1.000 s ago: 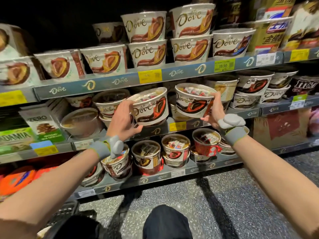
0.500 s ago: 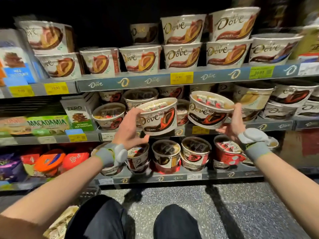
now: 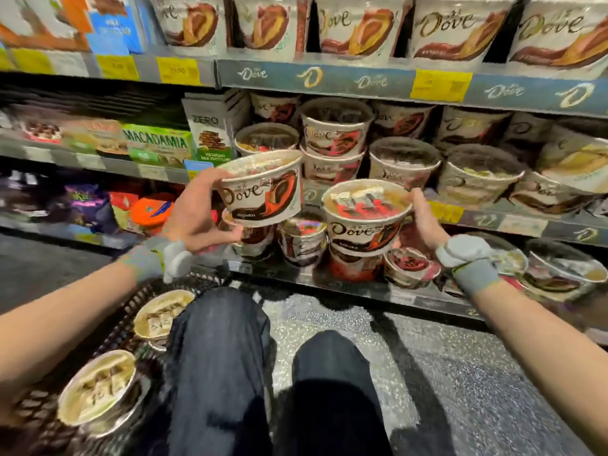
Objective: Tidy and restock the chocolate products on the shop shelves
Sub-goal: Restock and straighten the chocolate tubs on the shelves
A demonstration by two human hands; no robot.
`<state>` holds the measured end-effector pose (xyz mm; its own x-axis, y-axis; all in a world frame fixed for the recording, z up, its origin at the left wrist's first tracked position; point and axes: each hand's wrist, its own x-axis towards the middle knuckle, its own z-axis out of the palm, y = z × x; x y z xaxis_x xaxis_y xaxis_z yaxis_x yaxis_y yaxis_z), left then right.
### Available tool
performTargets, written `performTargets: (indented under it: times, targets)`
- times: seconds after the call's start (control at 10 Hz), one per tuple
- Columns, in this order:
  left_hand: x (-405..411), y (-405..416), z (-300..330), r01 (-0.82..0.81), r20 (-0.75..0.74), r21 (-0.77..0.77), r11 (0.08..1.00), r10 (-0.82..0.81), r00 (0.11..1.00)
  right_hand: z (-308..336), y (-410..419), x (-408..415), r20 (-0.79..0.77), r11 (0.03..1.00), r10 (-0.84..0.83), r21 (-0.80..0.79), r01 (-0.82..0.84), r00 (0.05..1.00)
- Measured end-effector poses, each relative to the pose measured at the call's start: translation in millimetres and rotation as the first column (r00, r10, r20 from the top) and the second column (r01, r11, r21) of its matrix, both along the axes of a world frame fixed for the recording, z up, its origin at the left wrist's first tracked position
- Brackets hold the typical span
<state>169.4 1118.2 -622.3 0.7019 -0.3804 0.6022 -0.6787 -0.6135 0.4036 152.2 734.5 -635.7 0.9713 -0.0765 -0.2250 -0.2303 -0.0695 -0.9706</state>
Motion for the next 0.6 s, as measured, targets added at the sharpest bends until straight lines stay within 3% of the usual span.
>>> performTargets:
  times: [0.2, 0.4, 0.5, 0.6]
  targets:
    - [-35.0, 74.9, -34.8, -0.306, -0.237, -0.006, 0.952, 0.296, 0.925, -14.6, 91.8, 31.7, -0.045, 0.966, 0.222, -0.123, -0.226, 0.974]
    - [-110.5, 156.7, -84.1, -0.486, -0.334, 0.104, 0.867, 0.491, 0.804, -50.4, 189.1, 46.1, -0.063, 0.920, 0.329, -0.204, -0.335, 0.942]
    - [-161.4, 206.6, -126.2, -0.610, -0.144, 0.299, 0.734, 0.666, 0.732, -69.5, 258.6, 46.2, -0.050, 0.891, 0.410, -0.190, -0.412, 0.911]
    - [-184.1, 211.4, -136.3, -0.590, -0.319, 0.208, 0.780, 0.625, 0.713, -80.6, 292.3, 47.9, -0.062, 0.880, 0.431, -0.191, -0.435, 0.900]
